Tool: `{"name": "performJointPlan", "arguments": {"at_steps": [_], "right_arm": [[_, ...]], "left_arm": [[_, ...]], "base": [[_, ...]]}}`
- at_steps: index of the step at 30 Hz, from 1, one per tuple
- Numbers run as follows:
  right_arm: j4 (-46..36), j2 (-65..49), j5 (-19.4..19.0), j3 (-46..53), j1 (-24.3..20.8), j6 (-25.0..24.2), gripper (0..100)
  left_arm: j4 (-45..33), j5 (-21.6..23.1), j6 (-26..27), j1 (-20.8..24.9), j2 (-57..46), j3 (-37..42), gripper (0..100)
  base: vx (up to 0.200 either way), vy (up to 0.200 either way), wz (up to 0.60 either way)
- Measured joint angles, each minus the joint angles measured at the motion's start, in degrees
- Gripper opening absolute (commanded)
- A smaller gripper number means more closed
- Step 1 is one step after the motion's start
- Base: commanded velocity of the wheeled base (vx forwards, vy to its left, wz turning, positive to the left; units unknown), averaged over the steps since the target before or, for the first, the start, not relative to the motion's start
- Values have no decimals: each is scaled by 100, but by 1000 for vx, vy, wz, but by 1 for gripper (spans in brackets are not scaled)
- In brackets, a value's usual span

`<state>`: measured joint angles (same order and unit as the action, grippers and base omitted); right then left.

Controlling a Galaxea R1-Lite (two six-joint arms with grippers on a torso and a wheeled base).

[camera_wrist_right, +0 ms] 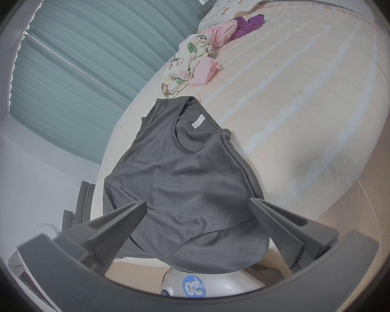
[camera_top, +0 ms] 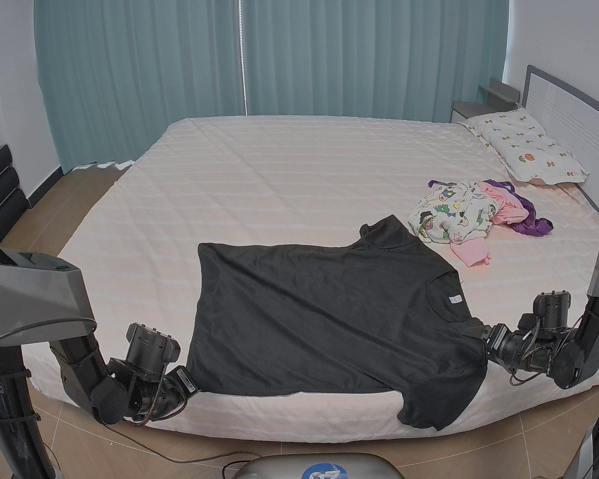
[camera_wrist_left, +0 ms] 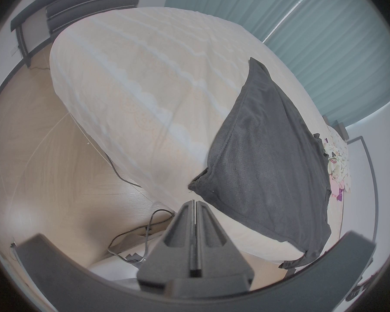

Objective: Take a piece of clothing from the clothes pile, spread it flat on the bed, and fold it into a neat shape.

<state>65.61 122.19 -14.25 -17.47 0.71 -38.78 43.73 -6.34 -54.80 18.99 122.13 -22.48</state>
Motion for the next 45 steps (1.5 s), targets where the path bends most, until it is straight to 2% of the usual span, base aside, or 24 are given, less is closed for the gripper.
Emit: {"name": "performJointPlan", "arguments": {"at_steps": [8, 9, 16, 22, 35, 36, 40, 45], "right_arm": [[2, 99, 2, 0, 0, 9, 100], [0, 105, 0, 0, 0, 13, 100], [2, 129, -4, 0, -20, 7, 100], [5, 146, -6, -20, -68, -17, 100], [284, 210, 5, -5, -76, -22, 100], [284, 212, 5, -5, -76, -24, 100], [286, 218, 5, 0, -76, -24, 100], [286, 227, 5, 9, -73, -20, 100]], "left_arm": [[63, 213, 112, -277, -90, 40, 0], [110, 267, 112, -285, -93, 27, 100], [480, 410, 99, -288, -33, -67, 100], [1090, 383, 116, -211, 296, -177, 100], [1092, 311, 138, -11, 657, -412, 100], [1079, 311, 138, 0, 666, -419, 0], [1059, 268, 134, 11, 684, -406, 0], [1022, 7, 126, 10, 690, -229, 0]], "base": [[0, 0, 0], [0, 0, 0], [0, 0, 0], [0, 0, 0], [0, 0, 0], [0, 0, 0], [0, 0, 0], [0, 0, 0]]}}
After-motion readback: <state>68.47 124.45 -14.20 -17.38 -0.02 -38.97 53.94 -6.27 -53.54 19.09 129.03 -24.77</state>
